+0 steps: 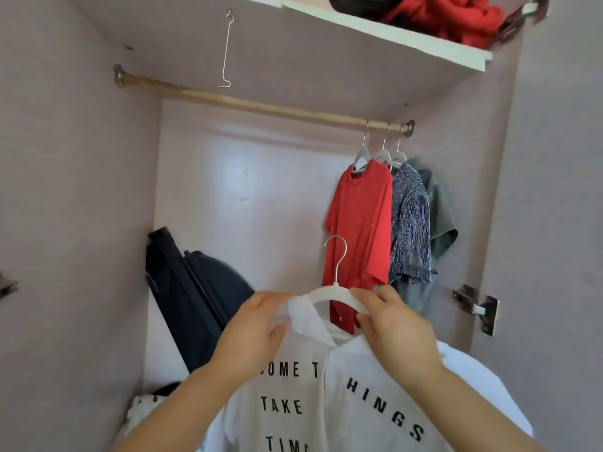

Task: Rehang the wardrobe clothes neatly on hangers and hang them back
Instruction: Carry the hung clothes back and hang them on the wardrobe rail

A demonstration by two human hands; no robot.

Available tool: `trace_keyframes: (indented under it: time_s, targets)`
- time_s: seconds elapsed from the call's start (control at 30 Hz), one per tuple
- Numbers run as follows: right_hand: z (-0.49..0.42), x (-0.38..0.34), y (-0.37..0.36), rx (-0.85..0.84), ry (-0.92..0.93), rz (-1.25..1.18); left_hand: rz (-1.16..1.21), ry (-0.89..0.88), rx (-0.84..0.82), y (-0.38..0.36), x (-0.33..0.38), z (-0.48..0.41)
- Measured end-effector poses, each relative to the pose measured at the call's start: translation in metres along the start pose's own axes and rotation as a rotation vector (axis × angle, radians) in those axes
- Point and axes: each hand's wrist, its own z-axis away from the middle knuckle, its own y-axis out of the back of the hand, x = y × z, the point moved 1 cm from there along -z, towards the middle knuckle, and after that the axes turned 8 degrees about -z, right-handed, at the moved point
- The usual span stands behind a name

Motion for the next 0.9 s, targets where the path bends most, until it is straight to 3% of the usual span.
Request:
trace_keyframes:
  time_s: [0.17, 0.53, 0.9]
  targets:
    - [-0.097, 0.011, 0.000, 0.104, 0.036, 0.006, -0.029, 0.067, 0.021, 0.017, -0.023, -0.080]
    - [-0.278, 0.005, 0.033, 0.335, 0.003, 0.131, -0.119, -0.025, 0.184, 0.037, -0.078, -0.233]
    - [-0.377, 0.025, 0.048, 0.470, -0.072, 0.100, -0.064, -0.113, 0.251, 0.030, -0.122, -0.326]
